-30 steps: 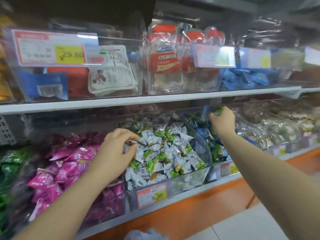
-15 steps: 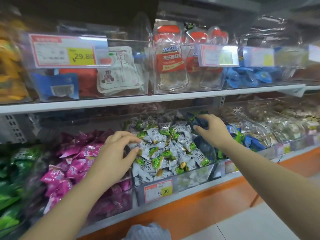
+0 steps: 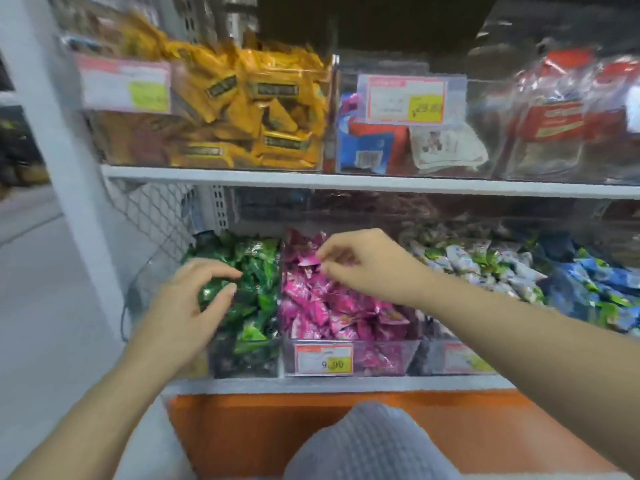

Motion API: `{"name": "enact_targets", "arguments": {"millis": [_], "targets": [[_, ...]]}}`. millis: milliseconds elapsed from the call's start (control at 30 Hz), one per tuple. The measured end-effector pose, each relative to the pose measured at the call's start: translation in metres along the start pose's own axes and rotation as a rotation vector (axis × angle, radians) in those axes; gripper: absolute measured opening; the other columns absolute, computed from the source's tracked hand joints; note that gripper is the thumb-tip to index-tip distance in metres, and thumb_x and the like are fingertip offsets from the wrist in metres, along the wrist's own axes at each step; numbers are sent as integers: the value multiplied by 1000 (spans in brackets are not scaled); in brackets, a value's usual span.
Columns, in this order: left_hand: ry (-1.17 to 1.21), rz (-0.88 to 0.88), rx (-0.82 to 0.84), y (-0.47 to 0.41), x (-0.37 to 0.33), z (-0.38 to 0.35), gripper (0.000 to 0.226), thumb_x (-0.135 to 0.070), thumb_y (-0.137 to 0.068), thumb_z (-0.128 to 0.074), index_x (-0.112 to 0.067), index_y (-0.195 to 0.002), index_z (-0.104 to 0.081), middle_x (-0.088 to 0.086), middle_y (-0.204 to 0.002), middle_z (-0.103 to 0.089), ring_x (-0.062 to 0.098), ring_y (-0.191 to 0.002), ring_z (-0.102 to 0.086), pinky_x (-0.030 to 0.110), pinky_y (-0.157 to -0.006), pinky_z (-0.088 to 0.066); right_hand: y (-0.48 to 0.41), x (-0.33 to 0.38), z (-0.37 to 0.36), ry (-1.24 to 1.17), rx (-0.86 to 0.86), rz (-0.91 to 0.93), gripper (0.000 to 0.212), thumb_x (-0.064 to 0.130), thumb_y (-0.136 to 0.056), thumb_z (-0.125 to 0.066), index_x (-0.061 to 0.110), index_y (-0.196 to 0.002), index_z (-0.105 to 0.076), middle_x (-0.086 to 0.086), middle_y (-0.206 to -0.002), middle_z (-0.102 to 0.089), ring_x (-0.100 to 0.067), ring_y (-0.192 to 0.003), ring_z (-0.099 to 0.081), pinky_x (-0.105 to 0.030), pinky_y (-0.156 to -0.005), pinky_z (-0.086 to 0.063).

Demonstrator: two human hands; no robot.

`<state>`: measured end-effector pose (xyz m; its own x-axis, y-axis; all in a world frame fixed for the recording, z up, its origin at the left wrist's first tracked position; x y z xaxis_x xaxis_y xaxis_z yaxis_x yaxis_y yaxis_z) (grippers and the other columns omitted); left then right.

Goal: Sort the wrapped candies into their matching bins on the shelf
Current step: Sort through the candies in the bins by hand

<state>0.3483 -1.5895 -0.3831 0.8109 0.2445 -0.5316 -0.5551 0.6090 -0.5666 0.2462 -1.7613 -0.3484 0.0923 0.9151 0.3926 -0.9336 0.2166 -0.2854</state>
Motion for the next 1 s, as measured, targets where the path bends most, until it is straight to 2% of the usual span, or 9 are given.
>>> {"name": "enact_targets", "arguments": {"millis": [67, 100, 167, 233, 533, 633, 700, 867, 1000], "targets": [[-2, 72, -42, 10, 24, 21, 29, -16, -88, -63, -44, -92, -58, -20, -103, -60, 8, -93, -59, 19, -90, -41, -17, 30, -23, -15, 46, 74, 17, 20, -87, -64, 14, -102, -71, 4, -87, -70, -6, -80, -62, -6, -71, -40], [2, 91, -58, 14, 34, 30, 27, -19, -88, -64, -45, -90, -57, -23, -101, -60, 1, -91, -59, 20, -89, -43, -25, 43, -35, -25, 73, 106, 18, 20, -87, -64, 14, -103, -71, 3, -89, -71, -5, -81, -63, -6, -72, -40], [6, 113, -79, 23, 50, 44, 34, -13, -87, -65, -46, -87, -56, -24, -95, -62, -14, -89, -55, 7, -85, -40, -41, 65, -59, -57, 128, 156, 18, 19, -88, -64, 14, -104, -70, 1, -91, -72, -5, -81, -63, -6, -71, -41], [-2, 147, -76, 31, 64, 54, 36, -10, -86, -65, -45, -86, -57, -23, -90, -63, -17, -87, -55, 1, -79, -38, -56, 82, -81, -83, 184, 186, 19, 19, -88, -64, 14, -106, -70, 1, -93, -72, -4, -83, -63, -5, -72, -41], [17, 330, -36, 46, 119, 74, 28, -6, -88, -60, -34, -86, -64, -16, -90, -66, -4, -85, -58, 9, -69, -44, -111, 117, -177, -34, 450, 264, 28, 15, -89, -62, 11, -116, -66, -3, -107, -70, -5, -88, -60, 0, -71, -37], [13, 353, -14, 43, 126, 70, 24, -7, -88, -59, -30, -90, -66, -13, -93, -66, -3, -86, -58, 17, -76, -46, -111, 122, -210, 47, 620, 345, 29, 12, -89, -61, 10, -118, -64, -2, -110, -69, -2, -84, -57, -3, -70, -40], [4, 350, -17, 39, 127, 70, 26, -7, -88, -59, -33, -90, -64, -14, -93, -65, -4, -89, -56, 13, -76, -44, -111, 120, -222, 174, 666, 425, 31, 17, -89, -60, 15, -120, -62, -2, -109, -67, -3, -81, -50, -12, -70, -37], [-11, 387, -18, 37, 129, 73, 20, -16, -91, -56, -34, -91, -65, -20, -91, -65, -9, -88, -55, 6, -73, -42, -122, 98, -221, 382, 700, 404, 47, 30, -89, -61, 23, -133, -50, 0, -126, -59, -19, -112, -54, -32, -95, -45], [6, 409, -13, 38, 130, 71, 21, -18, -92, -55, -38, -90, -63, -21, -90, -65, -8, -87, -56, 12, -76, -45, -124, 102, -223, 491, 708, 455, 46, 32, -89, -60, 28, -133, -50, 3, -118, -61, -19, -107, -56, -33, -87, -48]]}}
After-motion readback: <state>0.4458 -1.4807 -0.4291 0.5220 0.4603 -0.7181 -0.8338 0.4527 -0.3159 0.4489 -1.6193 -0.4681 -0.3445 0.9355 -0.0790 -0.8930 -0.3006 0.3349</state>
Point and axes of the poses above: each hand's wrist, its own y-axis away from the middle knuckle, its own z-axis out of the back of the hand, x = y × z, the point moved 9 cm from there along -y, towards the middle knuckle
